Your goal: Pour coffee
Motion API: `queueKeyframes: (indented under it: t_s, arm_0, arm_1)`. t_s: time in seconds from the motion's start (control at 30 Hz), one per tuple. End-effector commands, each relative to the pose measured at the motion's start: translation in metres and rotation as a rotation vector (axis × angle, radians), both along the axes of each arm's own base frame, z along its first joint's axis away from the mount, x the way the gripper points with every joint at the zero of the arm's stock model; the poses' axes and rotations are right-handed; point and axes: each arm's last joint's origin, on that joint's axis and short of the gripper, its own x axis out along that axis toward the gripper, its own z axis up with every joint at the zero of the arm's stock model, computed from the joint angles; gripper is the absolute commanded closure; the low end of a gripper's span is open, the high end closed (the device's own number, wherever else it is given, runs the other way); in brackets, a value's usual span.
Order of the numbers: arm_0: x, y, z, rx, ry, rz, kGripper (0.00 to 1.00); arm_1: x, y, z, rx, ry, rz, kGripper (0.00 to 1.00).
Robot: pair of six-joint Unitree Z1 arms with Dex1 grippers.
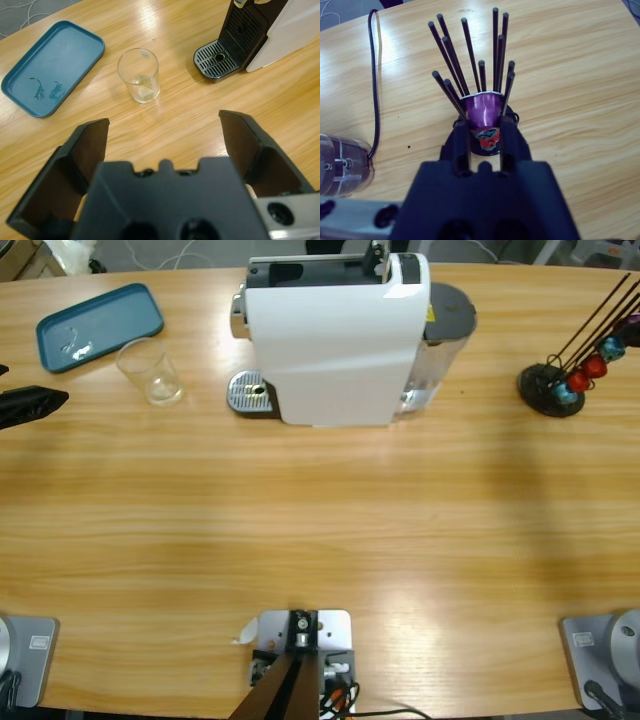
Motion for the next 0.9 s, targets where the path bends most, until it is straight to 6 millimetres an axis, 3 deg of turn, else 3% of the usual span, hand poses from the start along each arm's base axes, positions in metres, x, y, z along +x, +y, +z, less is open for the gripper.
queueKeyframes:
  t_s: [0.03, 0.23, 0.33, 0.6, 0.8, 0.9]
  arm_0:
    - [-0.003, 0.001, -0.010, 0.006, 0.019, 0.006, 0.055]
    - [-0.003, 0.001, -0.010, 0.006, 0.020, 0.006, 0.055]
    - [-0.003, 0.001, -0.010, 0.005, 0.019, 0.006, 0.055]
    - [-0.002, 0.001, -0.010, 0.002, 0.016, 0.006, 0.055]
    - [-0.002, 0.001, -0.010, 0.001, 0.017, 0.005, 0.055]
    - [-0.002, 0.000, -0.011, 0.002, 0.018, 0.005, 0.055]
  arm_1:
    - [-0.002, -0.004, -0.013, -0.023, 0.040, -0.024, 1.000]
    - [-0.006, -0.005, -0.008, -0.027, 0.020, -0.030, 1.000]
    - [-0.020, -0.007, 0.004, -0.024, -0.019, -0.018, 1.000]
    - [-0.039, -0.007, 0.049, -0.045, -0.080, 0.042, 1.000]
    - [-0.051, -0.002, 0.092, -0.050, -0.154, 0.102, 1.000]
    - [-0.056, 0.007, 0.121, -0.037, -0.185, 0.268, 1.000]
